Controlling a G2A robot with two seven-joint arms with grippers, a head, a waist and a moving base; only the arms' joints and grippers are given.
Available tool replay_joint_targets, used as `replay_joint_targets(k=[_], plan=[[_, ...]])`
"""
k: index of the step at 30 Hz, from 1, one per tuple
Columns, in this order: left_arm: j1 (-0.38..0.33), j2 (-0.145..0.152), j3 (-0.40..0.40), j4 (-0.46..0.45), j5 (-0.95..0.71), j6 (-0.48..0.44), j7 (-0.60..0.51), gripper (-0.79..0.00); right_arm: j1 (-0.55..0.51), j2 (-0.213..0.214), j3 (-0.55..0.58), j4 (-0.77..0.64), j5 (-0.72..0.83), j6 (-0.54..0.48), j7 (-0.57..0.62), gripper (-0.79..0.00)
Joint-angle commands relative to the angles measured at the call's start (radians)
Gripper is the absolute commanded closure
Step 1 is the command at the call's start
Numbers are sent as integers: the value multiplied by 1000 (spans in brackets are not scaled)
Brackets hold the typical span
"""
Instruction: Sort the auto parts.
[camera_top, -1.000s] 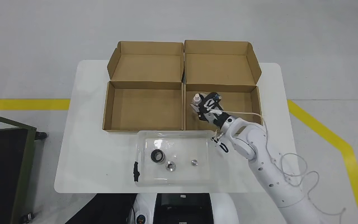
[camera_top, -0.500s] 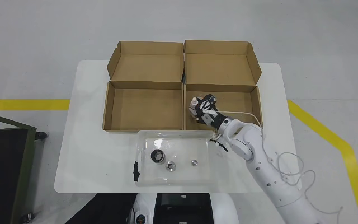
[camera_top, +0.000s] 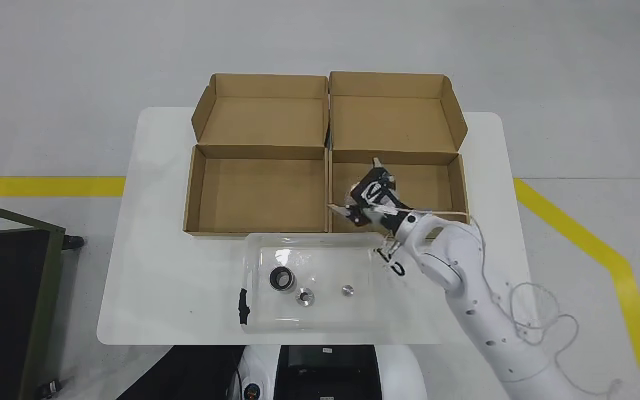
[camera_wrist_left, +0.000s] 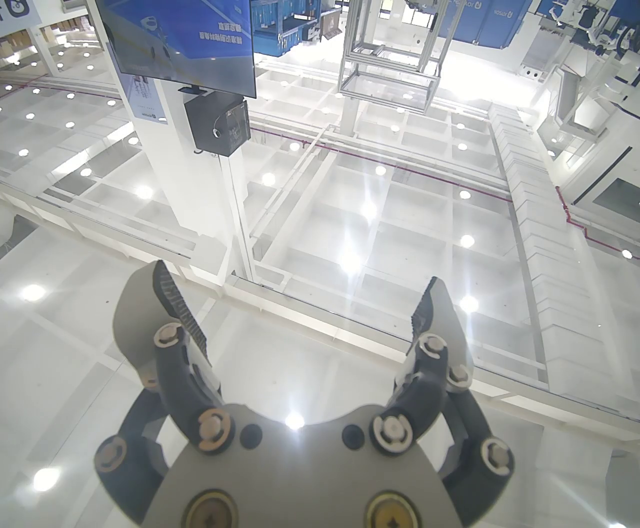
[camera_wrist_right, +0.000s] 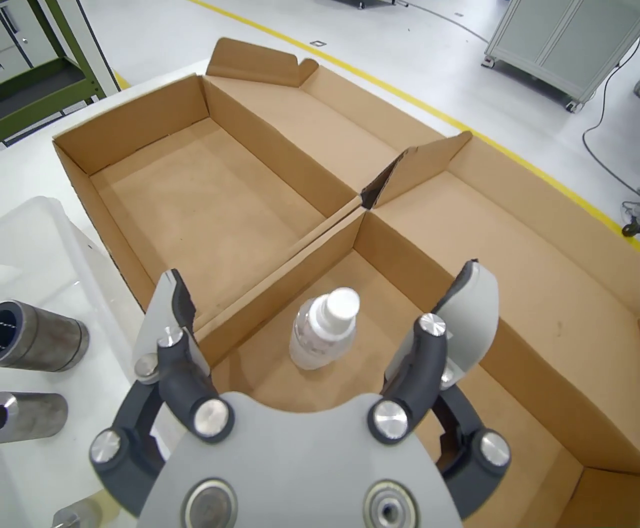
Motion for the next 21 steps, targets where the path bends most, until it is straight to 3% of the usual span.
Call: replay_joint_targets(k=[1,11,21], plan=[[0,0,0,0,0,0,0,-785,-10,3,9,-49,-7,-12,12,-785],[0,0,0,0,0,0,0,-785,-84,23,26,-254,-36,-170,118,-785],[0,0,0,0,0,0,0,-785,-196,45,16,-371,-28,-328,189,-785]])
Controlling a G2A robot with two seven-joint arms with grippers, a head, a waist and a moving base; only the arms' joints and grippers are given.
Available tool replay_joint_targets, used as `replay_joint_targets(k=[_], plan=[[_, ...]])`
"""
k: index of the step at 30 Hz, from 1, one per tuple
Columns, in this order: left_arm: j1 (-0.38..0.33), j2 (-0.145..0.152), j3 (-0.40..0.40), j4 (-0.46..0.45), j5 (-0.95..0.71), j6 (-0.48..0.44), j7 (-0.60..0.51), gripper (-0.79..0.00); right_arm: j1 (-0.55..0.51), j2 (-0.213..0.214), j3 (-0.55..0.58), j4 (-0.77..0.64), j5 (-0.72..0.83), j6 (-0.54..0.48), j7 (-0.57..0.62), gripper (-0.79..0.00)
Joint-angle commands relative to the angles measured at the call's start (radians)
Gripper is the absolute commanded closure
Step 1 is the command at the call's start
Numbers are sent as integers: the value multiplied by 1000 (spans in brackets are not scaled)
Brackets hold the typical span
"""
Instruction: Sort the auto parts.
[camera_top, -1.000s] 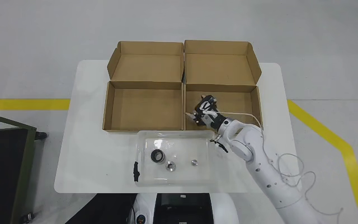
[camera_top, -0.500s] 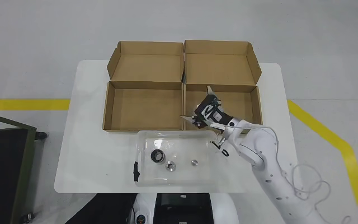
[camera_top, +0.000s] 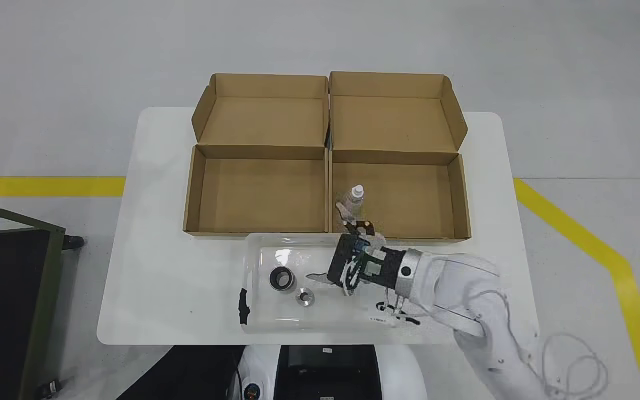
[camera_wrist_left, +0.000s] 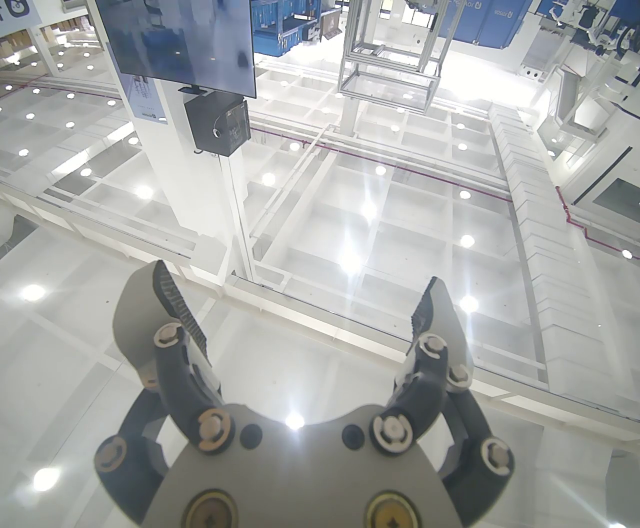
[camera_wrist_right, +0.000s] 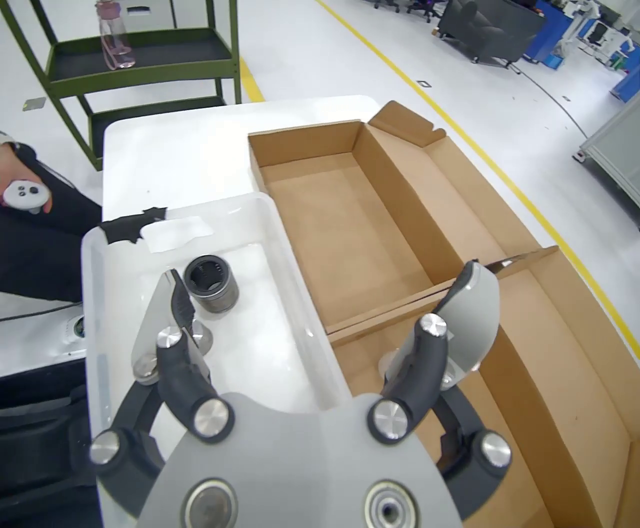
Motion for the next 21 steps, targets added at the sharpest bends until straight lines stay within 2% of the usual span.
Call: replay_joint_targets(k=[1,11,21], plan=[[0,0,0,0,0,0,0,-785,-21,5,4,-16,-18,-20,11,-785],[0,0,0,0,0,0,0,-785,-90,30,24,-88,-118,-107,100,-785],[0,0,0,0,0,0,0,-785,-100,42,20,-84,-134,-131,232,-785]])
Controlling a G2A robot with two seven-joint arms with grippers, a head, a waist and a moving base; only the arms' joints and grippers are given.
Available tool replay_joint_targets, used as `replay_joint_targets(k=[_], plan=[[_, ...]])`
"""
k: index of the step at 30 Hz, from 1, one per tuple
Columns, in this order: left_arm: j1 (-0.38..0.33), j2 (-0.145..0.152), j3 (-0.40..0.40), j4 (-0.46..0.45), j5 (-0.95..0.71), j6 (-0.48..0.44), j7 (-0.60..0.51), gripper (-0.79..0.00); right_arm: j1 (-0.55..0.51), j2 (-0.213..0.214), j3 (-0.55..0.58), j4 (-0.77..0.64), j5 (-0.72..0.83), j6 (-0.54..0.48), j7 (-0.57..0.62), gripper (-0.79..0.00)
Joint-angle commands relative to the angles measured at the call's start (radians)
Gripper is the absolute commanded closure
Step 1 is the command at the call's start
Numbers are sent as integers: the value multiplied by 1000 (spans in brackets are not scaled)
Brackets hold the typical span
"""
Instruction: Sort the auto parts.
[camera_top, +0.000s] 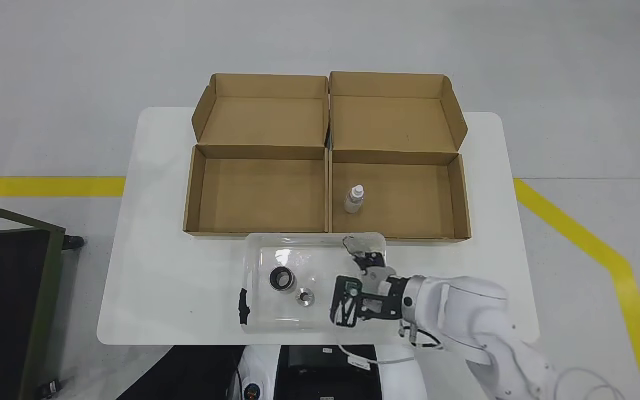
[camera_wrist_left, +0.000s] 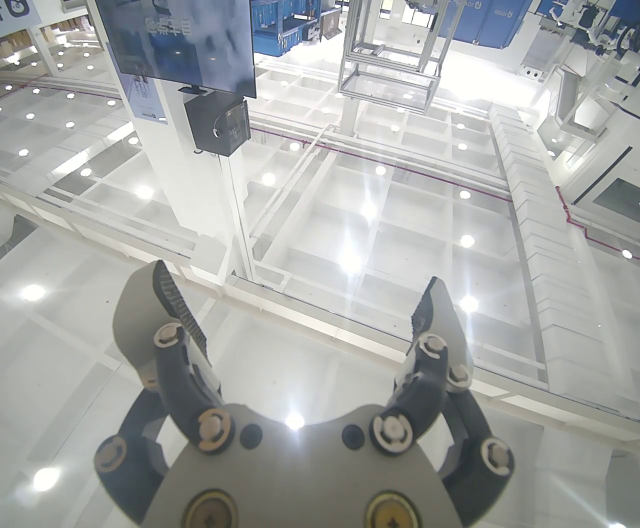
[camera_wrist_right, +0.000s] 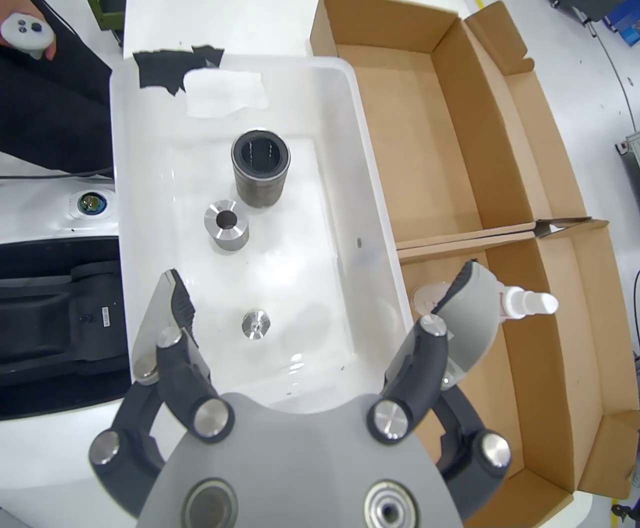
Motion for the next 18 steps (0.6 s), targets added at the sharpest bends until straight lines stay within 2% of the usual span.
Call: replay_joint_targets(k=[1,4,10,18], plan=[[0,0,0,0,0,0,0,-785,3,2,-2,4,-3,1,28,-785],[0,0,0,0,0,0,0,-785,9,4,-8,14,-6,-2,62,-723],[0,0,0,0,0,0,0,-785,25,7,-31,38,7,-15,113,-705],[0,0,0,0,0,0,0,-785,46,10,-63,74,15,-20,169,-637]])
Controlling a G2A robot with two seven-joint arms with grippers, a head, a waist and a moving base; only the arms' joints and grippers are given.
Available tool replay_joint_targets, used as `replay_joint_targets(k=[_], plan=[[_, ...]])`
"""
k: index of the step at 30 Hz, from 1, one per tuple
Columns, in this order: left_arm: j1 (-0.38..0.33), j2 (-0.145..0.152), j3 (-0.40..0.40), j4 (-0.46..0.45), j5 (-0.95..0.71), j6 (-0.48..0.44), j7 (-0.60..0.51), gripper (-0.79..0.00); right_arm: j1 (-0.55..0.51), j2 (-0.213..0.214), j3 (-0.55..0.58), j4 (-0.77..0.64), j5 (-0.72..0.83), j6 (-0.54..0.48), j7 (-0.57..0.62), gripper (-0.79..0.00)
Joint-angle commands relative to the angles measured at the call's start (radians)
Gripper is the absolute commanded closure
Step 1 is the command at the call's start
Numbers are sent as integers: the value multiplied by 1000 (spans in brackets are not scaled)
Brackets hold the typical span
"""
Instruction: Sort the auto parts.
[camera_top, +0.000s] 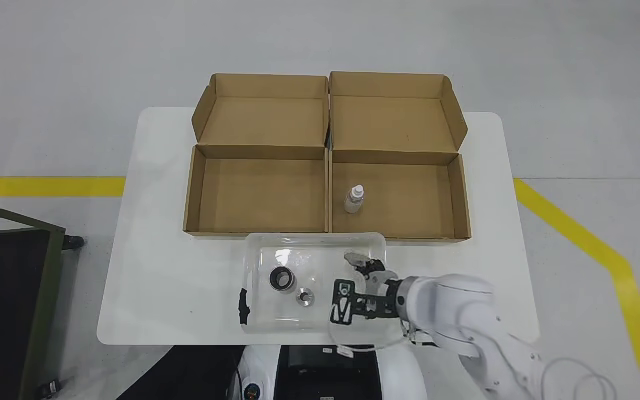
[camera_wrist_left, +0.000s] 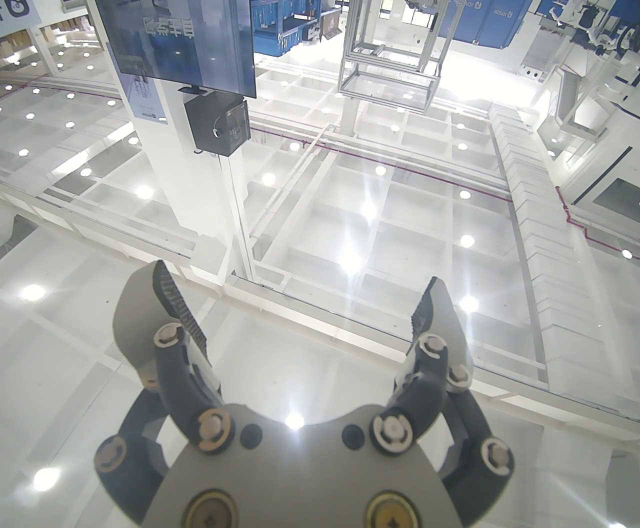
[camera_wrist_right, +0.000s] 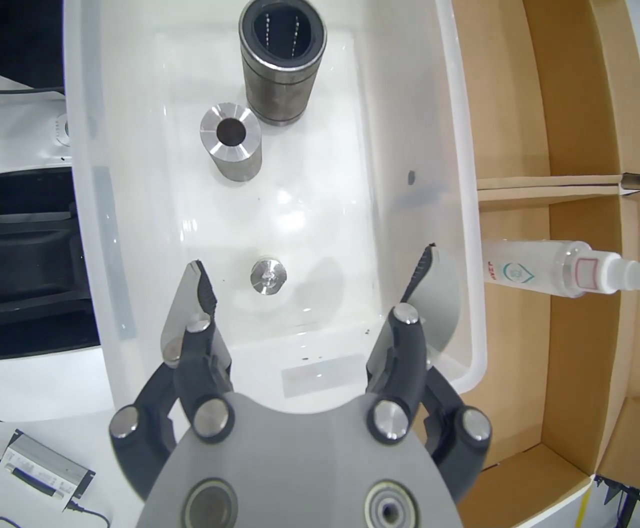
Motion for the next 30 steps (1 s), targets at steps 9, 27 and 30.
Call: replay_joint_targets(k=[9,27,30], plan=[[0,0,0,0,0,0,0,-785,26,3,-29,37,13,6,48,-563],[0,0,0,0,0,0,0,-785,100,-5,-150,95,3,26,147,-400],[0,0,0,0,0,0,0,-785,111,-5,-165,104,3,35,156,-372]])
